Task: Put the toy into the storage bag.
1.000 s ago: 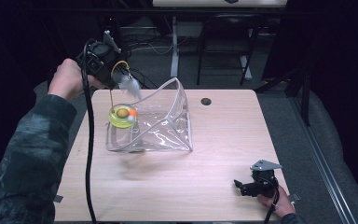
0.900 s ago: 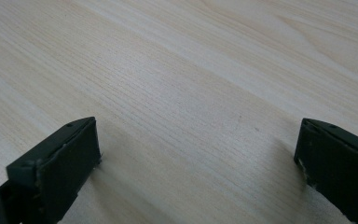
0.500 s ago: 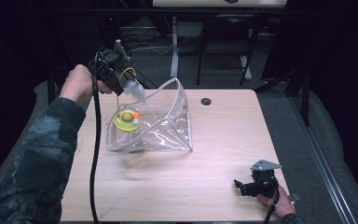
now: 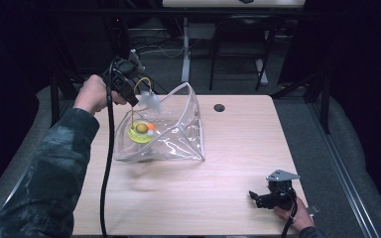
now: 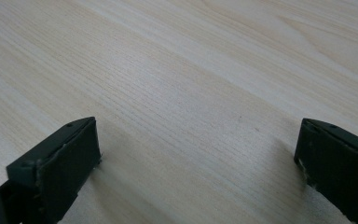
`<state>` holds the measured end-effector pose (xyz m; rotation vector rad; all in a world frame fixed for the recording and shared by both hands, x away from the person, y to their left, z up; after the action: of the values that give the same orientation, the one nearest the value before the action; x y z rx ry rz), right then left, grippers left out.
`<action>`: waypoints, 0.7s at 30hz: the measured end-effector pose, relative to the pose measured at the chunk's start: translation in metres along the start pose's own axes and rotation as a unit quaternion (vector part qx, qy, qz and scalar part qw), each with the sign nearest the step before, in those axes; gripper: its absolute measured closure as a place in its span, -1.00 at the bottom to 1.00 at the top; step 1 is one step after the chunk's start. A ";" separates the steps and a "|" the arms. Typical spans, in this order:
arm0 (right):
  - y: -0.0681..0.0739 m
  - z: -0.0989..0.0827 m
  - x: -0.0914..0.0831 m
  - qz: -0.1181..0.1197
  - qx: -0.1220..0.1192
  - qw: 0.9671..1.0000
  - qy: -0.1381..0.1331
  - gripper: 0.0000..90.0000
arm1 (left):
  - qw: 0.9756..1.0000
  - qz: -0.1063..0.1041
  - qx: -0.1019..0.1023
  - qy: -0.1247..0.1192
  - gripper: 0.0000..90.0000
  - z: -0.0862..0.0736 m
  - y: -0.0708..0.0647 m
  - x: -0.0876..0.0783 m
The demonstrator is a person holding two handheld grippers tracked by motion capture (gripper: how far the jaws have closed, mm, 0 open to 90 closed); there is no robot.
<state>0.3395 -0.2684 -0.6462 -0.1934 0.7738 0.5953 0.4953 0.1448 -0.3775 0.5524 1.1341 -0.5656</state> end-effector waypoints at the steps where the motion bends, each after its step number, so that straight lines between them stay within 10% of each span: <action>1: 0.000 0.000 0.000 0.000 0.000 1.000 0.000 -1.00 | 1.000 -0.001 0.001 0.001 0.95 0.000 -0.001 0.002; 21: 0.000 0.000 0.000 0.000 0.000 1.000 0.000 -1.00 | 1.000 -0.011 0.014 0.008 0.95 0.003 -0.023 0.043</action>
<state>0.3395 -0.2684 -0.6462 -0.1940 0.7739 0.5959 0.4963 0.1200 -0.4200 0.5705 1.1507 -0.5970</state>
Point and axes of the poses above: each handheld gripper's, and its own axes: x roughly forward along the jaws, z roughly out of its top, y roughly to its left, the point moved 8 cm from there along x, roughly forward along the jaws, and after that the axes turned 4 degrees about z, right-handed, at the moved point
